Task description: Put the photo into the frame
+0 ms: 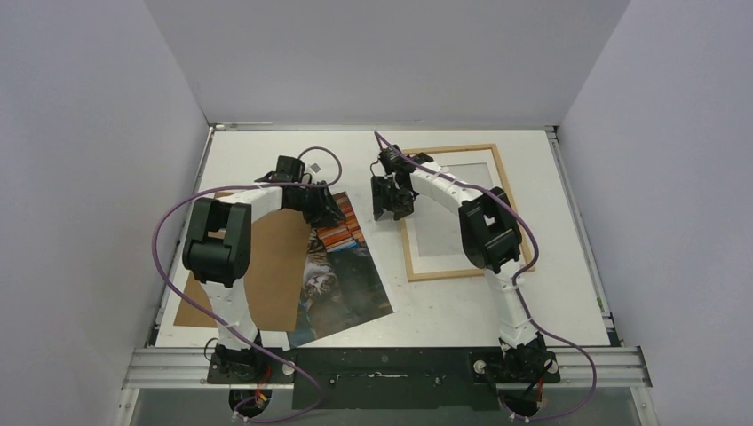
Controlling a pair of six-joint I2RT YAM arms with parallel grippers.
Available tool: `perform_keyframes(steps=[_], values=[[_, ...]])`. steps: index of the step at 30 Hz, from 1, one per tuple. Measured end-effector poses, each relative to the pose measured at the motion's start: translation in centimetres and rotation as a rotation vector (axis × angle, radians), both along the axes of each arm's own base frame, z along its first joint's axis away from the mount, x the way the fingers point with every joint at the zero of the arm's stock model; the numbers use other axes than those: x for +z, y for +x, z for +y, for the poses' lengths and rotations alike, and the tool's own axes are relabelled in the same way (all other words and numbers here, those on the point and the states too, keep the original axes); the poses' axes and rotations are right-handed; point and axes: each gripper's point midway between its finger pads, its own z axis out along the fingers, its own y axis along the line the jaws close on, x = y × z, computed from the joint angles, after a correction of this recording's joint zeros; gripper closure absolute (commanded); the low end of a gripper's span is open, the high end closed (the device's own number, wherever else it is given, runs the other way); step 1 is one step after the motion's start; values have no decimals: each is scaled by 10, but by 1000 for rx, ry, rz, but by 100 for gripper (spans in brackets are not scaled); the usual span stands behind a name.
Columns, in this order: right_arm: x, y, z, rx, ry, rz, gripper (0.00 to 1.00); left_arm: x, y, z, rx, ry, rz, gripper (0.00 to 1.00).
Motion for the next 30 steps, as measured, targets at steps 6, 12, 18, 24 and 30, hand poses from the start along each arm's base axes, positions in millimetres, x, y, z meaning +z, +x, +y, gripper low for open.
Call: perform_keyframes(steps=[6,12,18,24,30], values=[[0,-43,-19,58,-8,74,34,-16,-43,-3,-69,46,79,64],[2,-98,-22,93,86,166,31,-20,-75,-1,-96,102,136,69],[3,-142,-10,109,179,210,36,-28,-101,12,-79,210,167,80],[6,-151,18,121,292,217,39,-36,-111,19,-51,258,211,85],[7,-149,32,101,375,219,38,-38,-111,21,-20,303,224,88]])
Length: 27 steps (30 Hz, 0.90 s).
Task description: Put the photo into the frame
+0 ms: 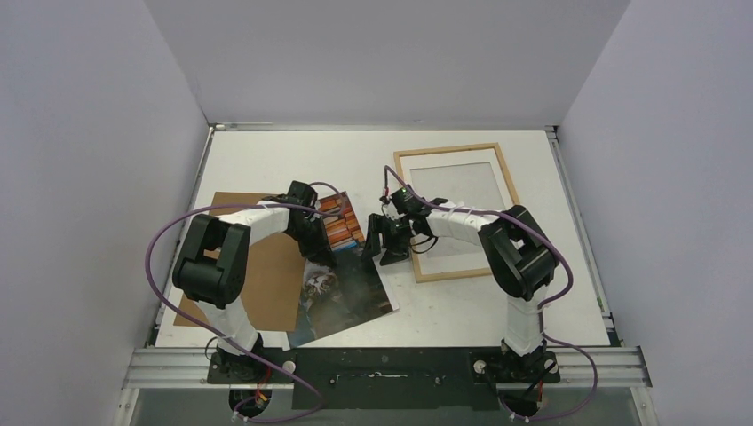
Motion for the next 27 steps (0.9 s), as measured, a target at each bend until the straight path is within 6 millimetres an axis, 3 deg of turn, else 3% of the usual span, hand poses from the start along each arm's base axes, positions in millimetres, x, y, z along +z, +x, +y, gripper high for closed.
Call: perform_keyframes(steps=[12,27], values=[[4,-3,8,-29,191,40,38,-2,1,-4,67,9,45,89],[3,-31,-36,-36,89,91,35,-2,1,-6,96,9,66,90]])
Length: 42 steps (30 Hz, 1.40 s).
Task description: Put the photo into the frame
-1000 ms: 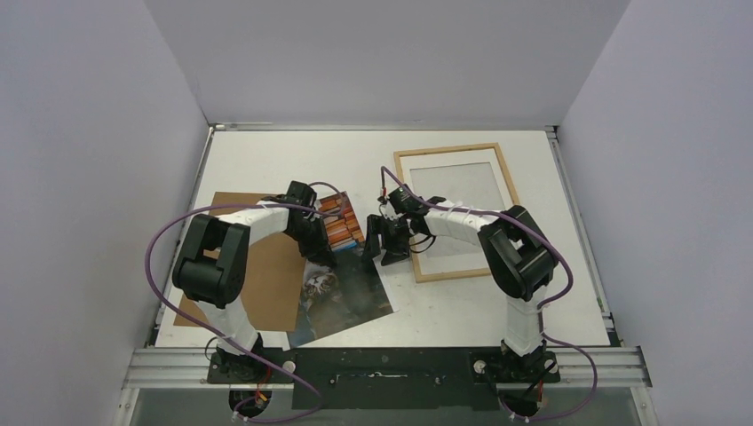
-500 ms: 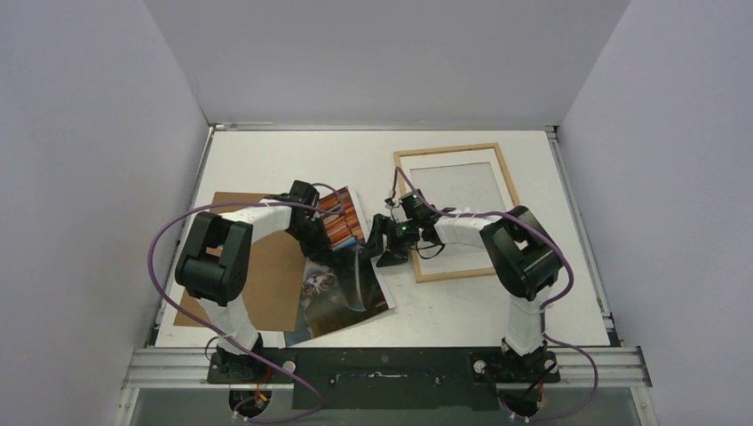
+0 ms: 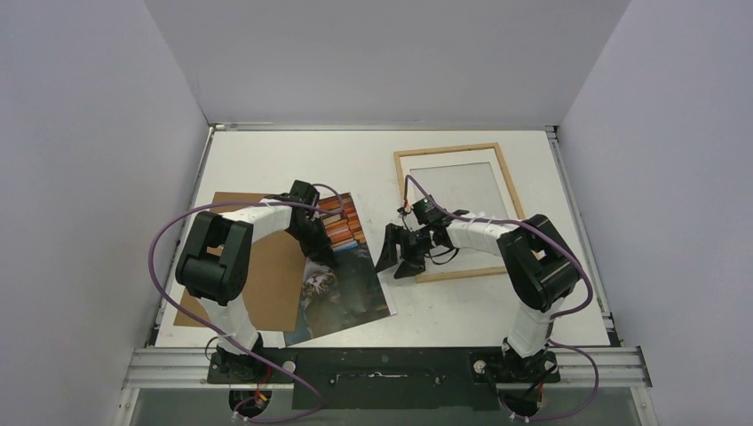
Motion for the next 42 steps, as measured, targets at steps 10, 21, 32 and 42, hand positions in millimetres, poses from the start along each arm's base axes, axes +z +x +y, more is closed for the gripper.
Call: perform_keyframes(steps=[10,21,32,42], values=[[-3,-31,1,69,-17,34,39,4,-12,-6,-51,-11,-21,90],[-5,-72,-16,88,-74,79,38,13,-57,-23,-169,-16,-37,90],[-4,-87,10,63,29,91,40,2,-74,-16,-133,18,16,90],[-8,-67,22,-33,78,22,78,2,-74,-16,-124,16,12,90]])
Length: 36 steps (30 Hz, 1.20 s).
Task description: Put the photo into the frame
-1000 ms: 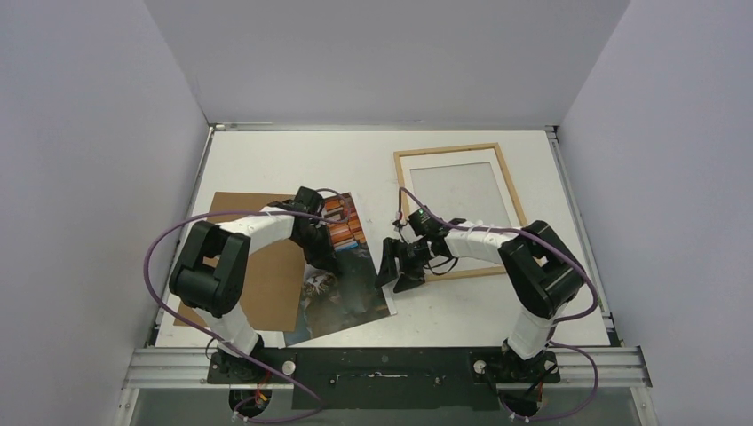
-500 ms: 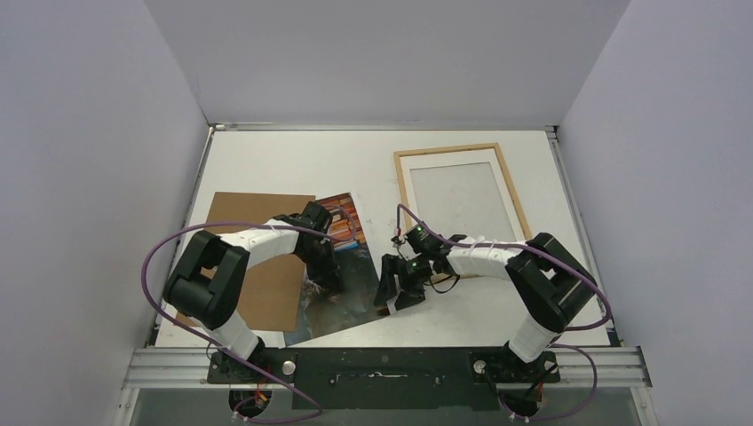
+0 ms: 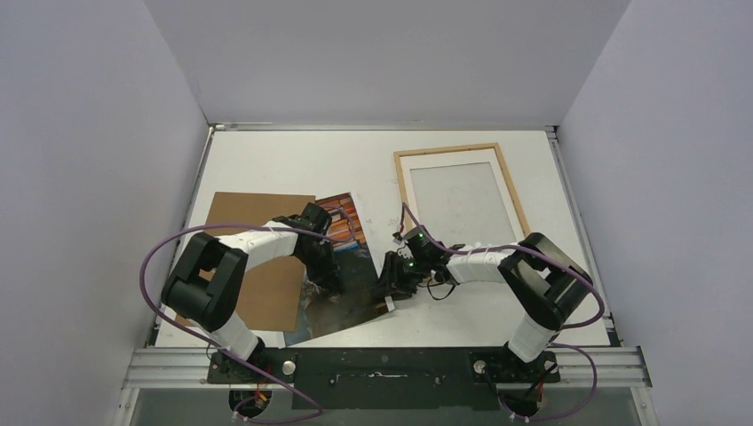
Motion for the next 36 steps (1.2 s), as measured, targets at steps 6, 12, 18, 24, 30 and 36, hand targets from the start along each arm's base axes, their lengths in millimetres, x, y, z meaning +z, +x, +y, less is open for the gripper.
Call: perform_keyframes(steps=[6,12,18,24,30,36], values=[[-13,10,-6,-44,-56,-7,100,4,3,6,-17,41,-30,84],[2,38,-20,-97,-86,-31,100,62,49,-4,-73,10,-269,57],[62,84,-35,-153,-40,-135,100,153,92,-1,-66,-11,-631,7],[130,103,-41,-128,32,-271,100,212,101,29,10,56,-893,3],[171,120,-54,-159,72,-309,100,242,96,51,32,93,-1083,3],[224,143,-49,-225,150,-368,100,262,95,58,-20,109,-1223,3]])
